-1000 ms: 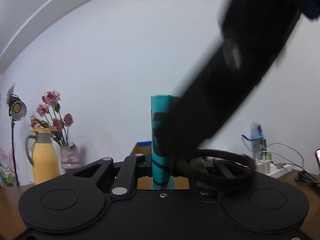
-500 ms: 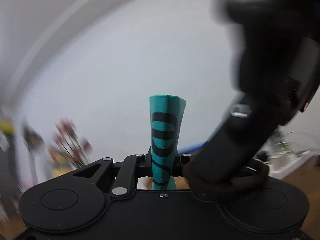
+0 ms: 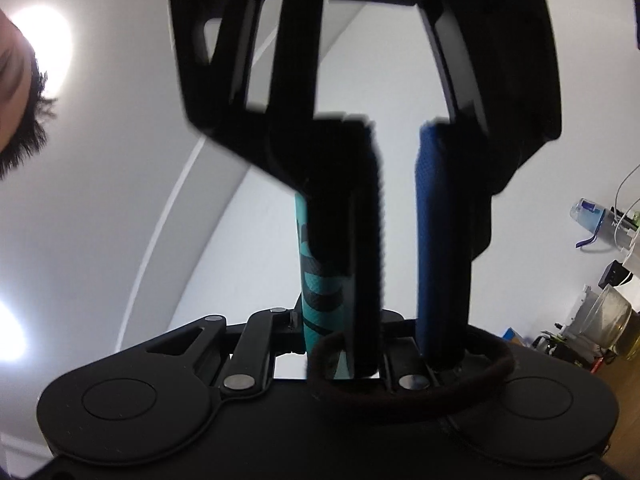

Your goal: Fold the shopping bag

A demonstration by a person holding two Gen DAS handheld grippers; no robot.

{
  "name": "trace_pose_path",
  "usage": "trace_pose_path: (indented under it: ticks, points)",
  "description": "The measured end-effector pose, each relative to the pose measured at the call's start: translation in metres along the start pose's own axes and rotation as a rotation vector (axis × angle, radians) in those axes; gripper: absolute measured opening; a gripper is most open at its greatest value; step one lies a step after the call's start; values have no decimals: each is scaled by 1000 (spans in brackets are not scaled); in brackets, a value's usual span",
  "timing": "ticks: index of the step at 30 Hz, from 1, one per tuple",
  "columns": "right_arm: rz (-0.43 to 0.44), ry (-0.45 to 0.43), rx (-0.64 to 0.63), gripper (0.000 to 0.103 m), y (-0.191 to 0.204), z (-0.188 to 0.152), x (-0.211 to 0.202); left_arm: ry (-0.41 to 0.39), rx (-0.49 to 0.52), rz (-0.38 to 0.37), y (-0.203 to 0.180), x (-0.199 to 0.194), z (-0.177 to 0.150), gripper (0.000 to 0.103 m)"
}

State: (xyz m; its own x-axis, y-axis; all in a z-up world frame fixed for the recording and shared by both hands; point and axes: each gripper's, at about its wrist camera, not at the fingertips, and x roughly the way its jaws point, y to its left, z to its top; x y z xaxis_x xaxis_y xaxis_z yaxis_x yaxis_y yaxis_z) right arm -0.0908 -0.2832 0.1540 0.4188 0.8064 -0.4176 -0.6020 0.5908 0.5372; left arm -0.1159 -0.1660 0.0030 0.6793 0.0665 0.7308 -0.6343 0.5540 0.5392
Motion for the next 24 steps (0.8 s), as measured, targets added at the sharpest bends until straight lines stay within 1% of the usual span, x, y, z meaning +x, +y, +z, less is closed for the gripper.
trace_pose_path:
  ticks: [2,4,7,9,11,13,14,15,17,18,19,20,22,24]
  points:
    - [8,-16,15,32,-3,-4,2,-37,10,-8,-4,-7,2,14]
    - [13,-44,25,31,-5,-8,2,-41,1,-18,-5,-10,3,15]
    - [23,-144,39,31,-10,-18,-9,20,-4,-41,-6,-7,2,15]
    - [42,-247,36,32,-13,-26,-19,54,8,-61,-8,-5,-3,15]
    - [73,-333,42,33,-17,-34,-24,46,10,-91,-9,-9,-5,15]
    - [100,-392,60,34,-21,-42,-25,31,24,-114,-11,-14,-3,15]
    - [104,-415,72,38,-22,-46,-26,29,30,-129,-11,-16,-2,15]
    - [99,-430,83,38,-23,-49,-25,33,38,-157,-9,-11,-8,15]
    - [82,-441,109,38,-28,-52,-20,44,51,-239,-8,-11,-9,15]
    - [82,-442,129,38,-31,-52,-18,33,55,-255,-9,-13,-8,15]
    - [79,-444,153,38,-36,-53,-16,8,63,-259,-11,-10,-20,15]
    - [76,-453,173,35,-41,-54,-16,-16,71,-268,-10,-11,-19,15]
    - [70,-469,190,34,-48,-57,-18,-54,77,-279,-9,-15,-15,15]
    - [57,-484,195,35,-51,-61,-19,-70,86,-291,-9,-19,-16,15]
